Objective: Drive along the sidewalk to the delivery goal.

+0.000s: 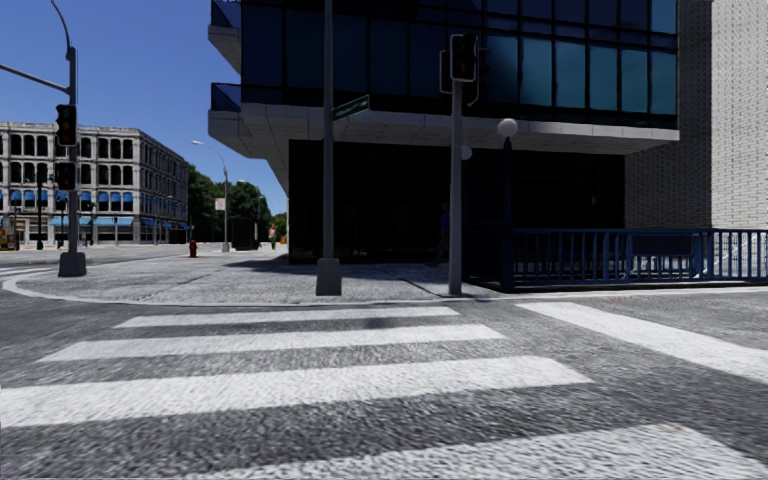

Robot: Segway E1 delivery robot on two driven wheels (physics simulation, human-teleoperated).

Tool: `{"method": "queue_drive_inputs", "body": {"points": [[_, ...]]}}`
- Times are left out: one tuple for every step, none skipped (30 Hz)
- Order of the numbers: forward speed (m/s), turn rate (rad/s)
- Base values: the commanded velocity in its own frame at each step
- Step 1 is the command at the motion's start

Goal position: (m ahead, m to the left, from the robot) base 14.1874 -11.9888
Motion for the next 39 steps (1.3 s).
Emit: {"method": "queue_drive_inputs", "body": {"points": [[2.0,-0.22],[2.0,-0.22],[2.0,-0.22],[2.0,-0.22],[2.0,-0.19],[2.0,-0.03],[2.0,-0.03],[2.0,0.0],[2.0,0.0],[2.0,0.0],[2.0,0.0],[2.0,0.0],[2.0,0.0],[2.0,0.0],[2.0,0.0],[2.0,0.0],[2.0,0.0],[2.0,0.0],[2.0,0.0],[2.0,0.0],[2.0,0.0],[2.0,0.0],[2.0,0.0],[2.0,0.0],[2.0,0.0],[2.0,0.0],[2.0,0.0],[2.0,0.0],[2.0,0.0],[2.0,0.0],[2.0,0.0],[2.0,0.0],[2.0,0.0],[2.0,0.0],[2.0,0.0],[2.0,0.0],[2.0,0.0],[2.0,0.0],[2.0,0.0]]}}
